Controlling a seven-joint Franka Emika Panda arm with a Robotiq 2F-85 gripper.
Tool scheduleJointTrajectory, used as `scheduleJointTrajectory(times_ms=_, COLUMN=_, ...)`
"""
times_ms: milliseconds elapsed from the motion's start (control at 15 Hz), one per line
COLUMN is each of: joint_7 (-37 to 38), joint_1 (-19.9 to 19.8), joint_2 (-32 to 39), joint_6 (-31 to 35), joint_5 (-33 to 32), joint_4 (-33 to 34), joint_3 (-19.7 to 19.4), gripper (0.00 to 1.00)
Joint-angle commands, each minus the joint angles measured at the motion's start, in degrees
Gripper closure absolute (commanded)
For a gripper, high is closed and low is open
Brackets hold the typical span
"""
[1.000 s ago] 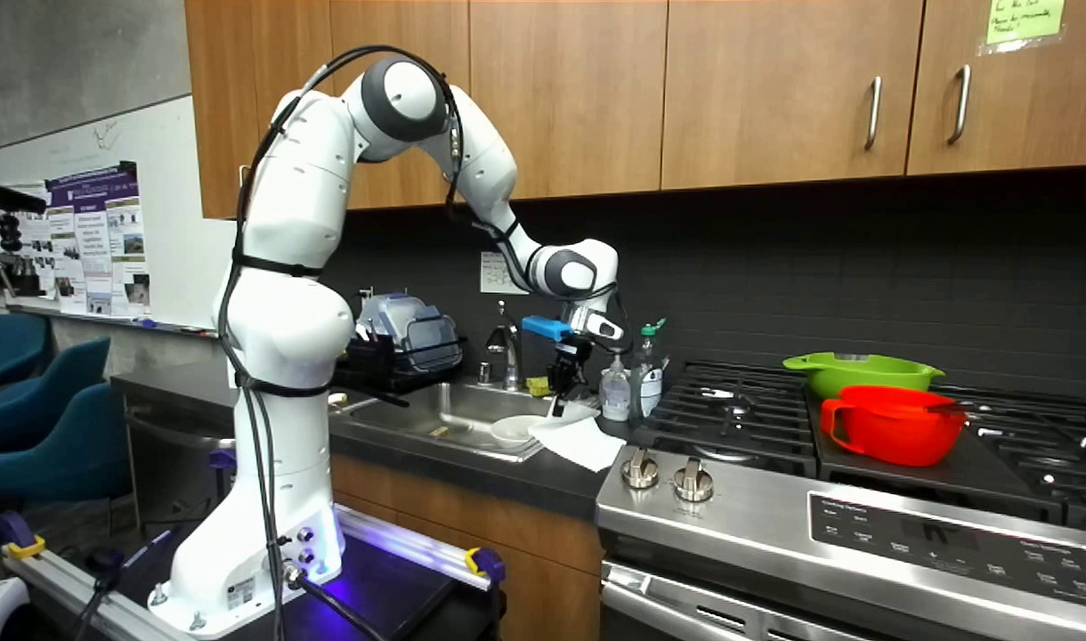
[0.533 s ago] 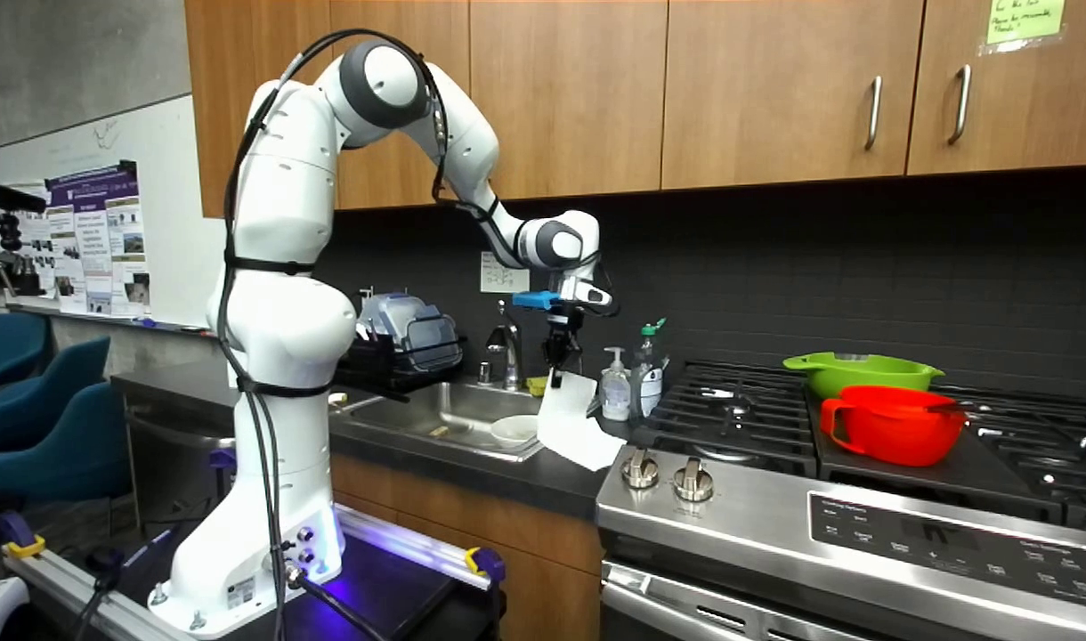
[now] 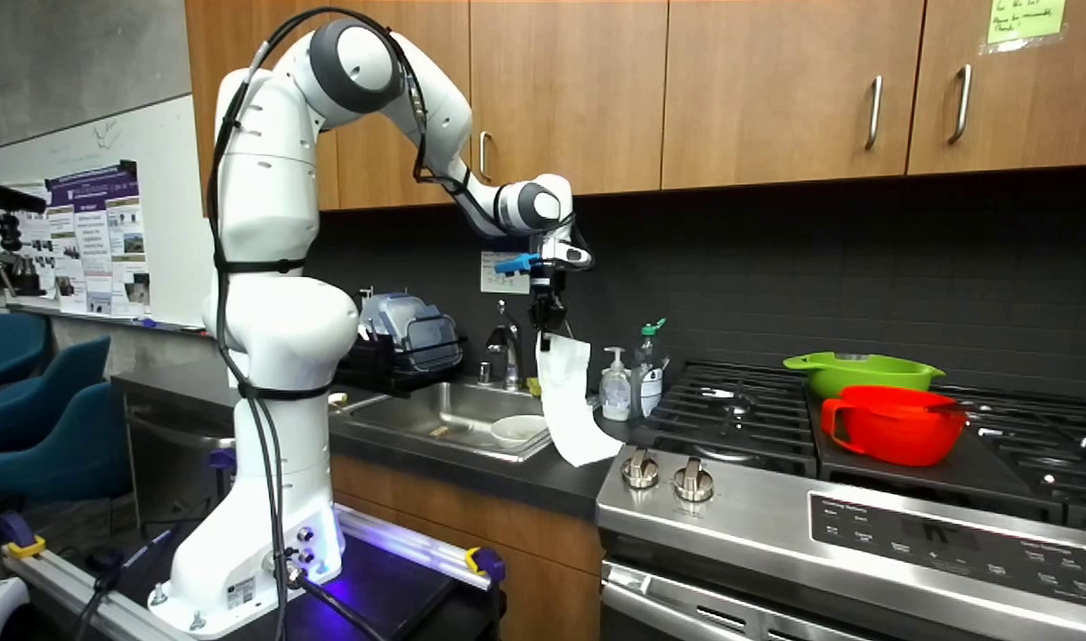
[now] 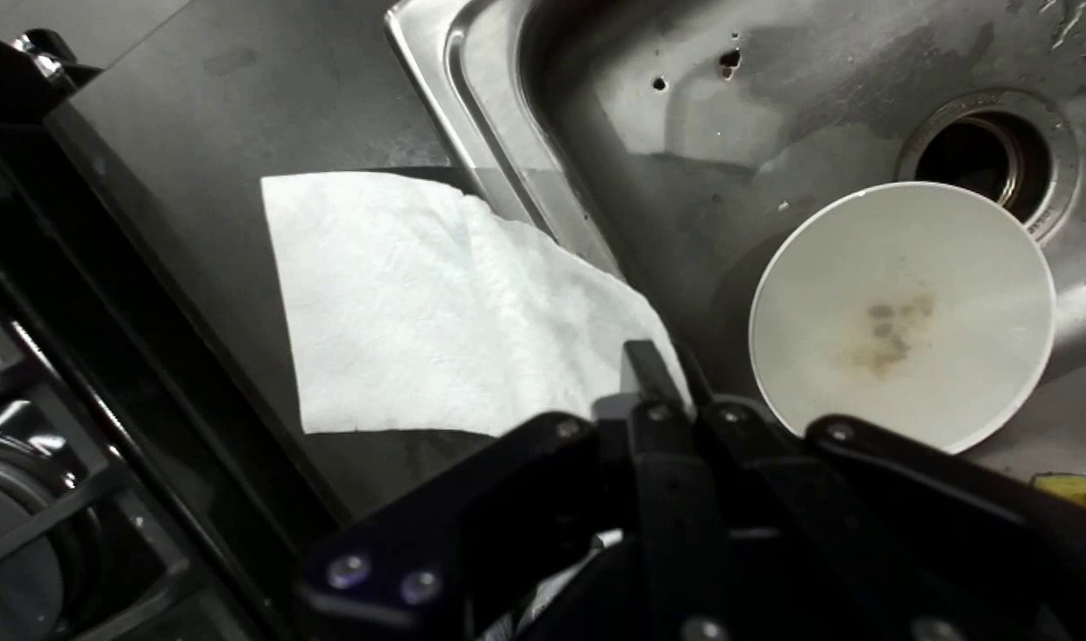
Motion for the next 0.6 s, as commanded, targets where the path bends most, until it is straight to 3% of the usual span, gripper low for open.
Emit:
scheduleJointTrajectory(times_ms=0, joint_7=3.0, joint_1=0.6, joint_2=-2.3, joint_6=-2.7, joint_5=-2.2, joint_4=0.9, joint_3=1.5, gripper=1.00)
scheduleJointTrajectory(times_ms=533, joint_7=9.3, joint_1=0.8, joint_2=-5.5, joint_6=-5.8, joint_5=-3.7, joint_4=-0.1, joint_3=3.7, gripper=1.00)
